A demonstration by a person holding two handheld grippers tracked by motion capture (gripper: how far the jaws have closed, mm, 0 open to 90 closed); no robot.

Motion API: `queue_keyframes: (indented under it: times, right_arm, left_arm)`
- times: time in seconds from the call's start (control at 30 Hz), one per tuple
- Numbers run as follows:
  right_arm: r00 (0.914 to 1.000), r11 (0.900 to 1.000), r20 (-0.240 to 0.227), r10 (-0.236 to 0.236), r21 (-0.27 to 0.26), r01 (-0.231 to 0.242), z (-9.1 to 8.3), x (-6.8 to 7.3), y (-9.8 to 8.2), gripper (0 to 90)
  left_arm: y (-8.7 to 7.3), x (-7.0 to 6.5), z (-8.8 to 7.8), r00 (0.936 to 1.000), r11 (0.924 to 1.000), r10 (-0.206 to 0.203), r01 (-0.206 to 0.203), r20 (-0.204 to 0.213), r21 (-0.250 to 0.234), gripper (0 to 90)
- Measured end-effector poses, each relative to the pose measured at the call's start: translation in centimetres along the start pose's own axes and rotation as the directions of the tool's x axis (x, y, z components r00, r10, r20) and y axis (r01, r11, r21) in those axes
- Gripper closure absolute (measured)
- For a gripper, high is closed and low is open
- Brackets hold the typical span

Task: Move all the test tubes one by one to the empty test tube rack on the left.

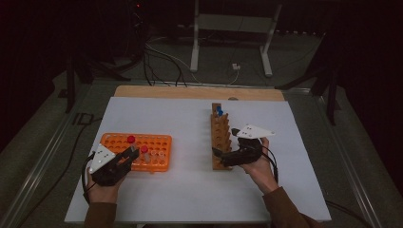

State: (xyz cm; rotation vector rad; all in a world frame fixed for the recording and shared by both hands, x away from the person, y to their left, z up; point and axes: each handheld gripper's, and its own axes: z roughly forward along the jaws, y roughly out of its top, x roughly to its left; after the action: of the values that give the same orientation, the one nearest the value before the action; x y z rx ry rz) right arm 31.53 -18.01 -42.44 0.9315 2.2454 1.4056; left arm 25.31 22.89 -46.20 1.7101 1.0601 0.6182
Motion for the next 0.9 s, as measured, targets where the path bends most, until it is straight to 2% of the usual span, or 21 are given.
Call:
queue_keyframes:
  times: [0.3, 0.43, 0.57, 0.7, 0.9]
  right_arm:
    - [1.0, 1.0, -0.003, 0.003, 0.002, -0.003, 0.1, 0.1, -0.2, 0.2]
    - [1.0, 1.0, -0.005, 0.007, 0.003, -0.007, 0.1, 0.1, -0.3, 0.2]
    - [1.0, 1.0, -0.006, 0.005, 0.002, -0.005, 0.1, 0.1, -0.4, 0.2]
    - [1.0, 1.0, -0.008, 0.004, 0.002, -0.004, 0.1, 0.1, -0.4, 0.2]
    - [0.9999, 1.0, -0.014, 0.0, 0.004, 0.0, 0.2, 0.2, -0.4, 0.2]
  left_arm:
    - [-0.4, 0.1, 0.9, 1.0, 0.9996, 0.001, -0.001, 0.004, 0.027, 74.2]
    - [-0.9, 0.2, 1.1, 0.9998, 0.9976, 0.012, -0.013, 0.014, 0.068, 74.2]
    - [-1.6, 0.3, 1.4, 0.9996, 0.9926, 0.017, -0.019, 0.023, 0.12, 74.2]
    - [-1.8, 0.2, 1.9, 0.9988, 0.9851, 0.04, -0.044, 0.026, 0.167, 74.1]
    - [-2.1, 0.2, 2.3, 0.9983, 0.9769, 0.043, -0.05, 0.038, 0.208, 73.3]
